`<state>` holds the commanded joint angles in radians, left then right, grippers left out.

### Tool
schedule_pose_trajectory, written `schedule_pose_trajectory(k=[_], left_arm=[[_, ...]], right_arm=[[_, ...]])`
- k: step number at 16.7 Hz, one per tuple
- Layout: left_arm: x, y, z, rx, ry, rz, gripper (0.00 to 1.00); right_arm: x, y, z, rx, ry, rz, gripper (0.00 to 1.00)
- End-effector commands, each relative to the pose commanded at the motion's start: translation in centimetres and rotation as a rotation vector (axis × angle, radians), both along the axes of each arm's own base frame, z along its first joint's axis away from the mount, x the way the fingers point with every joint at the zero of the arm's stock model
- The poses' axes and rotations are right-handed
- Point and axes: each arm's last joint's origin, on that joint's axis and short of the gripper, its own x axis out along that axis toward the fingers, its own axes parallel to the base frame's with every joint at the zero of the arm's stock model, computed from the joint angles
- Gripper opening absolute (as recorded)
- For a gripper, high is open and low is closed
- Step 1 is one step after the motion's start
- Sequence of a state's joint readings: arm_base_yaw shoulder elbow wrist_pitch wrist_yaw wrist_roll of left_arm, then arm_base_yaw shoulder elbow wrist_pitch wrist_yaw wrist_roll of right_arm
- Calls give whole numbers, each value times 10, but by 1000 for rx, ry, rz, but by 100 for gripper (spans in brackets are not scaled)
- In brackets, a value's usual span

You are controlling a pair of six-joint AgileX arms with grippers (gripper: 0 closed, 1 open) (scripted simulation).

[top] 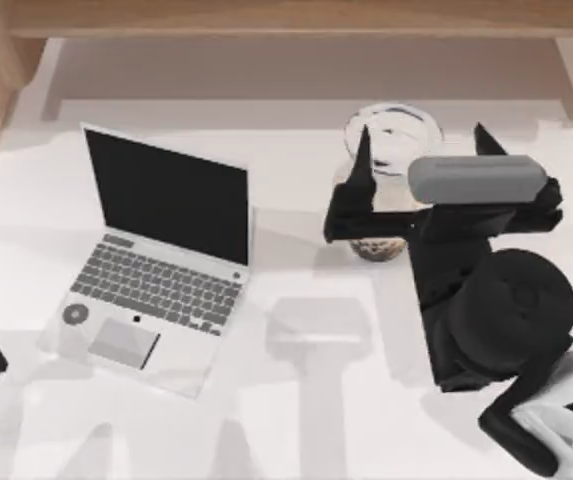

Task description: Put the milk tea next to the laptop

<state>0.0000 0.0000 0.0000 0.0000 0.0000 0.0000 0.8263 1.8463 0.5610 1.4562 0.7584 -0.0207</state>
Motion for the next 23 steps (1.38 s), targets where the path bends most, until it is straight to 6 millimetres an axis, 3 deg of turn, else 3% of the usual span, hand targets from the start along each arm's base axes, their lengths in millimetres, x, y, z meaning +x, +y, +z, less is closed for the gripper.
schedule_pose_trajectory(k=[4,7,15,23], left_arm=[[0,0,0,0,0,0,100],[0,0,0,0,0,0,100],[0,0,0,0,0,0,100],[0,0,0,0,0,0,100]], right_arm=[[-9,22,-61,-54,83,-65,100],[-16,24,-87,-94,125,-100,100],[-11,23,-90,-101,131,-105,100],[62,23,-90,-100,131,-105,100]])
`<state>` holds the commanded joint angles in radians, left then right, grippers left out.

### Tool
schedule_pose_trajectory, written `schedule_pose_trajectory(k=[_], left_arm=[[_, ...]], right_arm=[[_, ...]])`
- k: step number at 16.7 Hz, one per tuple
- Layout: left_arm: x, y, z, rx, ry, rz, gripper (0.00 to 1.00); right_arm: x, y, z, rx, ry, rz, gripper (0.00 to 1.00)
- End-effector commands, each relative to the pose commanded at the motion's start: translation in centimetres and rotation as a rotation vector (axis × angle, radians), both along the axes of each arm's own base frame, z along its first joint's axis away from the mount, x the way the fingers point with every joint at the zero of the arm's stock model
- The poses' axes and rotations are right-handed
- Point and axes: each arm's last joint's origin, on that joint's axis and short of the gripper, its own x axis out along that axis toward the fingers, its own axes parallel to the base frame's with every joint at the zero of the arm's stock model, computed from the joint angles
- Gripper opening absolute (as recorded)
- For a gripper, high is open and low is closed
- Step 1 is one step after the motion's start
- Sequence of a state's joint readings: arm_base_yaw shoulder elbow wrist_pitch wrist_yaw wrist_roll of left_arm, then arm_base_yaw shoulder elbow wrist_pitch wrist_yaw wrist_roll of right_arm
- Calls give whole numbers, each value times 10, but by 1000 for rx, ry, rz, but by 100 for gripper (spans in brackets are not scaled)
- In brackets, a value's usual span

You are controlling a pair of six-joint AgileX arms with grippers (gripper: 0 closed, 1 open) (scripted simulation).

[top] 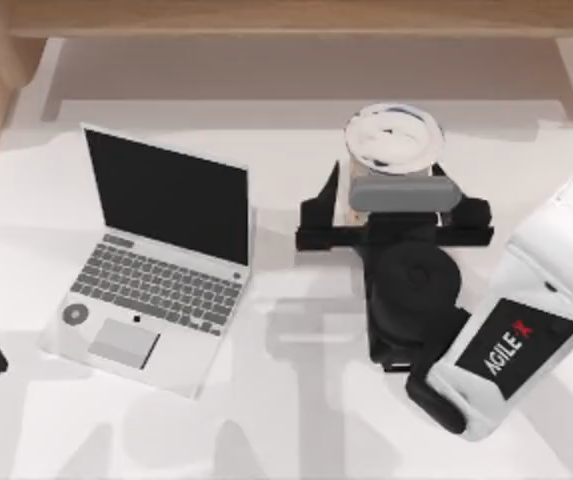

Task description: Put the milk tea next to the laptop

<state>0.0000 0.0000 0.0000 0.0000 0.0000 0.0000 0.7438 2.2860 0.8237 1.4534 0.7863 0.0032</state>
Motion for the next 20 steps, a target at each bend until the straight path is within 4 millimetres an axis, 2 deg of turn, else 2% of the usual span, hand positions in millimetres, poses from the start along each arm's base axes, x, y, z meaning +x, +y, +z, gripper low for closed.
schedule_pose_trajectory(k=[4,17,20], left_arm=[[0,0,0,0,0,0,100],[0,0,0,0,0,0,100],[0,0,0,0,0,0,100]], right_arm=[[1,0,0,0,0,0,100],[1,0,0,0,0,0,2],[1,0,0,0,0,0,0]])
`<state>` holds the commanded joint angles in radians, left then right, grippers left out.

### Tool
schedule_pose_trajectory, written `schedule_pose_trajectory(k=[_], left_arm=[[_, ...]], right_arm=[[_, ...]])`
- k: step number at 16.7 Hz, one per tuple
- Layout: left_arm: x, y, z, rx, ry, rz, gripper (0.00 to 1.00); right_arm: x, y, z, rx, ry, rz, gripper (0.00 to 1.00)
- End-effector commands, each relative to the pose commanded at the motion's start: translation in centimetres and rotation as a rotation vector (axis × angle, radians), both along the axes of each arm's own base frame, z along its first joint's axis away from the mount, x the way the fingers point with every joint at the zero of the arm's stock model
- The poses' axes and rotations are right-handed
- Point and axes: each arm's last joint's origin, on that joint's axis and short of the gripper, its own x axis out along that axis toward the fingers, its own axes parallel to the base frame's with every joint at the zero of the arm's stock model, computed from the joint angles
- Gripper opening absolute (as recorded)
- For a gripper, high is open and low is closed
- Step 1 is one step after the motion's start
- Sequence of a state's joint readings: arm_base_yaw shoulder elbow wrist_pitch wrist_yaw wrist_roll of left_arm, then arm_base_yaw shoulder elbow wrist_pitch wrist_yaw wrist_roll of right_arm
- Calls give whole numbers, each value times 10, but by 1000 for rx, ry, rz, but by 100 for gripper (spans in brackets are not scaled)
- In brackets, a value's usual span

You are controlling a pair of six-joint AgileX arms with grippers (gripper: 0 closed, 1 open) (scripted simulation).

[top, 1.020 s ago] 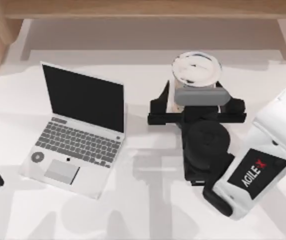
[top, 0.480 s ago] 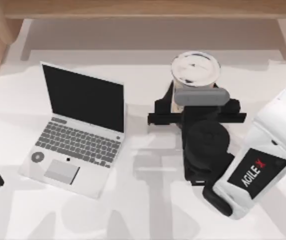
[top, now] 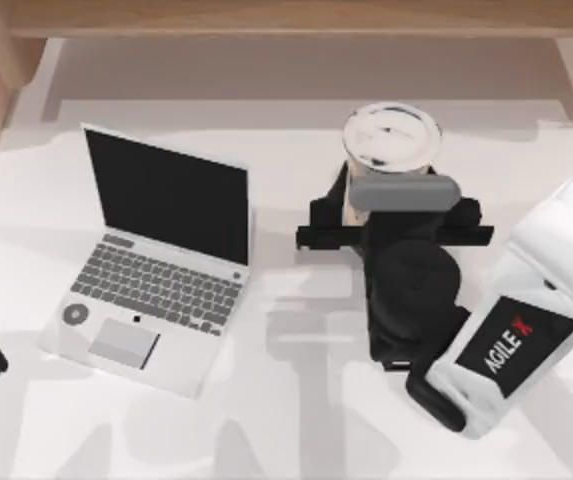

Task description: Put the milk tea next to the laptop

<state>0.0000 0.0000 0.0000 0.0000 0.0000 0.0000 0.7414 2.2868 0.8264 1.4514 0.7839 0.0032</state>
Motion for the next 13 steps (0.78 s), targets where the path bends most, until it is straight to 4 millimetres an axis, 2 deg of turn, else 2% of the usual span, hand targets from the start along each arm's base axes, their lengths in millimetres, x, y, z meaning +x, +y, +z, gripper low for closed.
schedule_pose_trajectory(k=[6,13], left_arm=[[0,0,0,0,0,0,100],[0,0,0,0,0,0,100]], right_arm=[[-1,0,1,2,-1,1,0],[-1,0,11,2,-1,1,0]])
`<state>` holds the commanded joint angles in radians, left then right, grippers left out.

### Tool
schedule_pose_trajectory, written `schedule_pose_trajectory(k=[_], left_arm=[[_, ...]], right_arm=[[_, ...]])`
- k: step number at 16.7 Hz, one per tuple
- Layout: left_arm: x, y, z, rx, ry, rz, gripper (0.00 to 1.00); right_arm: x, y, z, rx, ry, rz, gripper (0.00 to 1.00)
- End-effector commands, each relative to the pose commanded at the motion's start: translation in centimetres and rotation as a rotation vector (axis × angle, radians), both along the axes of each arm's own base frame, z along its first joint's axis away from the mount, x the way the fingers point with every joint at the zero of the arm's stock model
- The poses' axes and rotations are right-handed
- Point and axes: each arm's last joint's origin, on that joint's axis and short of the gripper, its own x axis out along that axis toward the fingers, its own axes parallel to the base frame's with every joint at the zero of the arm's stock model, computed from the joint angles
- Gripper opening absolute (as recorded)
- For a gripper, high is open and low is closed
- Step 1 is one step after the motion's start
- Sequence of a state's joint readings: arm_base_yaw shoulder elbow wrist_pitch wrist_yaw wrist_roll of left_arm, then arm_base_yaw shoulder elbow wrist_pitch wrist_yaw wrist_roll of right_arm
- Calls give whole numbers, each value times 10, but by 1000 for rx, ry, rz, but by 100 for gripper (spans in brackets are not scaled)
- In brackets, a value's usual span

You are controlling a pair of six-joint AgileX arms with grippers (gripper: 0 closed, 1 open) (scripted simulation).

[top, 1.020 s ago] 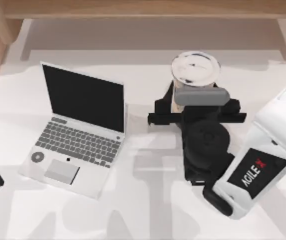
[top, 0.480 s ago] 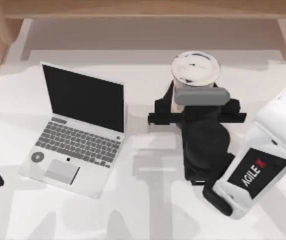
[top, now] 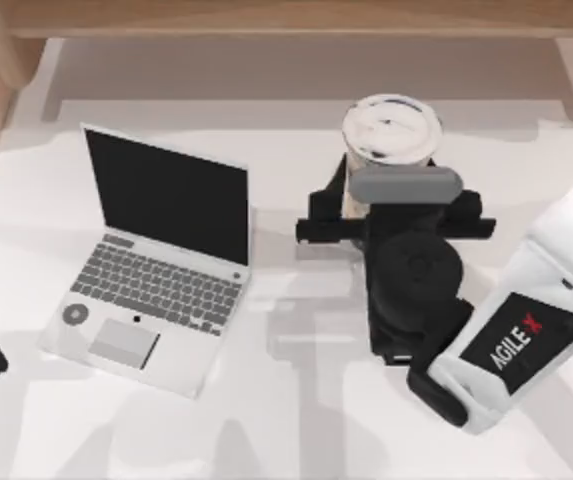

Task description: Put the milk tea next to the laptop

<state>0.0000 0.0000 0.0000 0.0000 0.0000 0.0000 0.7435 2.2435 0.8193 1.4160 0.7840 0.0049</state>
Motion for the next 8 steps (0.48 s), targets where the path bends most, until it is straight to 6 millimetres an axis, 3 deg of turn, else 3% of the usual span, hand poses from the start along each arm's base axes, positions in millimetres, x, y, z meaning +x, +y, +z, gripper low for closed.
schedule_pose_trajectory(k=[4,8], left_arm=[[0,0,0,0,0,0,100],[0,0,0,0,0,0,100]], right_arm=[[1,2,4,18,-15,0,0],[2,13,42,139,-106,-4,0]])
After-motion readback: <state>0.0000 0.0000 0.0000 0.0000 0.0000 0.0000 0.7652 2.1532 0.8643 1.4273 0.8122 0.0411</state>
